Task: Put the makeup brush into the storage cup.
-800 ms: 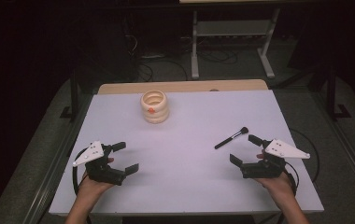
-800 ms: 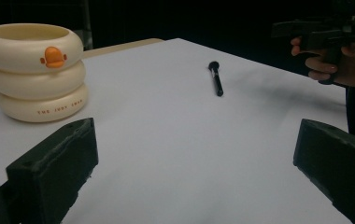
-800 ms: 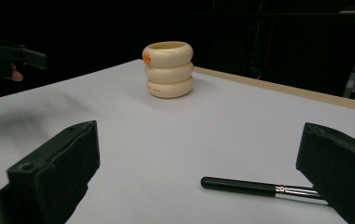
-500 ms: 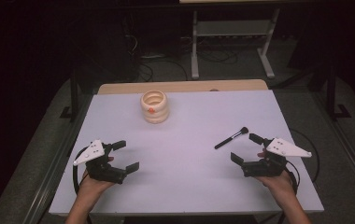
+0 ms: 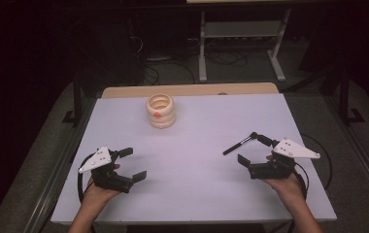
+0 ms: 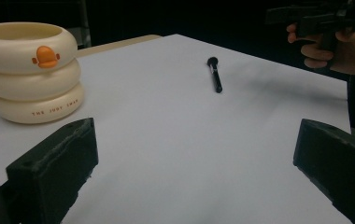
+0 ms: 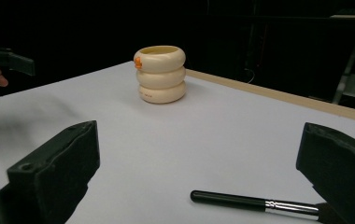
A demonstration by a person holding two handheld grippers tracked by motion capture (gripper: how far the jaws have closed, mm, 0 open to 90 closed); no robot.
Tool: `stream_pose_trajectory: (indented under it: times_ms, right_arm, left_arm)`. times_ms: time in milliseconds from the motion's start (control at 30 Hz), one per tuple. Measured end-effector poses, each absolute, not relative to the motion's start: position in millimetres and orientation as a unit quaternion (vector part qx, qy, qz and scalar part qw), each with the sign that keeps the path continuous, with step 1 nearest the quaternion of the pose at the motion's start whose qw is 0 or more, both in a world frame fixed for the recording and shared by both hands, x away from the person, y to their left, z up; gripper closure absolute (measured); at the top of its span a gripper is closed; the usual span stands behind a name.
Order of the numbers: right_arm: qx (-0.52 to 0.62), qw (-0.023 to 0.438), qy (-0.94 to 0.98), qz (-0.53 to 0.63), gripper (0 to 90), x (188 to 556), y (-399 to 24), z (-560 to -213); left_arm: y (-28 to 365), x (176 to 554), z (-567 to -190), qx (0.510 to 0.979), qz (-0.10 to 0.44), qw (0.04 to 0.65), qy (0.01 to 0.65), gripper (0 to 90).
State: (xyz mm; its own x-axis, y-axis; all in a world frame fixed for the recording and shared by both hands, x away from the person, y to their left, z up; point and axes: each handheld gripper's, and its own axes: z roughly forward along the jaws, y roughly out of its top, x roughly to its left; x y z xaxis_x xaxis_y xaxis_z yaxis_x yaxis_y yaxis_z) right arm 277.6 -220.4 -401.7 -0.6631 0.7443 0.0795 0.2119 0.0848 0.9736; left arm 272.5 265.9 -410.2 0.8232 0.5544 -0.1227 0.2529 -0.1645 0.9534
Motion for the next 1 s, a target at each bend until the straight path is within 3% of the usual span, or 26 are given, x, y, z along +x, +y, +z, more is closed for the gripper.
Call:
stream_pose_trajectory:
  times_ms: [1000]
  right_arm:
    - [0.340, 0.233, 0.700, 0.583, 0.0, 301.9, -213.4, -391.8]
  left_arm:
    - [261.6, 268.7, -408.9, 0.757, 0.131, 0.584, 0.261, 0.0]
